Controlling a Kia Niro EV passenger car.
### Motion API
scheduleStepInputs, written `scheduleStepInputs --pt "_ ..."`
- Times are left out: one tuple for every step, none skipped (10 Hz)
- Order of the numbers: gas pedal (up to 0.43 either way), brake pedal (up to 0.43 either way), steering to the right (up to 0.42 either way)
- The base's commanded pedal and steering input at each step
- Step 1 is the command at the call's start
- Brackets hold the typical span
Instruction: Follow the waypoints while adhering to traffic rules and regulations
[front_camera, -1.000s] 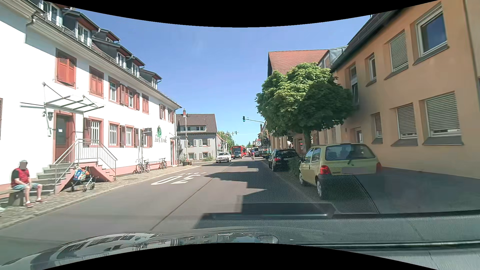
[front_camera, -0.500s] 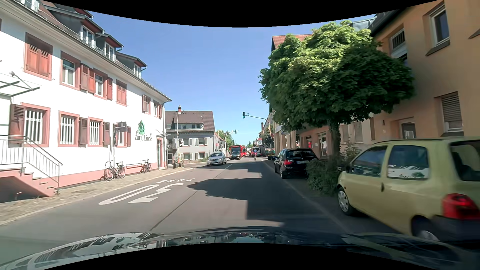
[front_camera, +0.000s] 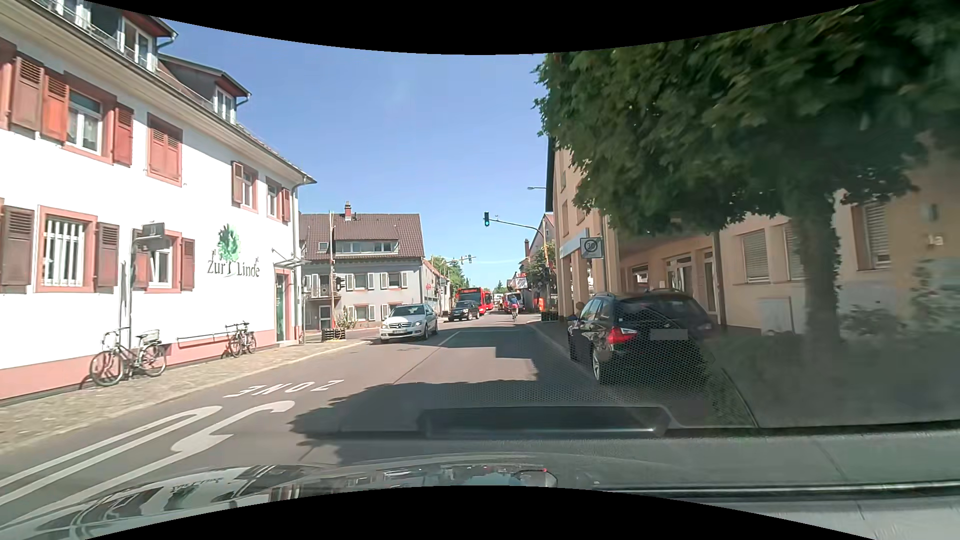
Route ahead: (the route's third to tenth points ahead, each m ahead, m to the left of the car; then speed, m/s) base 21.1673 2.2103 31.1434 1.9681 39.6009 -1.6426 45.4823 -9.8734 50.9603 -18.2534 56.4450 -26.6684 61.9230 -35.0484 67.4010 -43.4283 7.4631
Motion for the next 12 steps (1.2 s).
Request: scheduleStepInputs --pt "0.079 0.0 -0.003" --pt "0.079 0.0 -0.002" --pt "0.067 0.0 0.0" --pt "0.067 0.0 0.0" --pt "0.067 0.0 0.0" --pt "0.059 0.0 0.0" --pt "0.039 0.0 0.0" --pt "0.008 0.0 0.0" --pt "0.008 0.0 0.0" --pt "0.008 0.0 0.0" --pt "0.008 0.0 0.0" --pt "0.0 0.0 0.0"
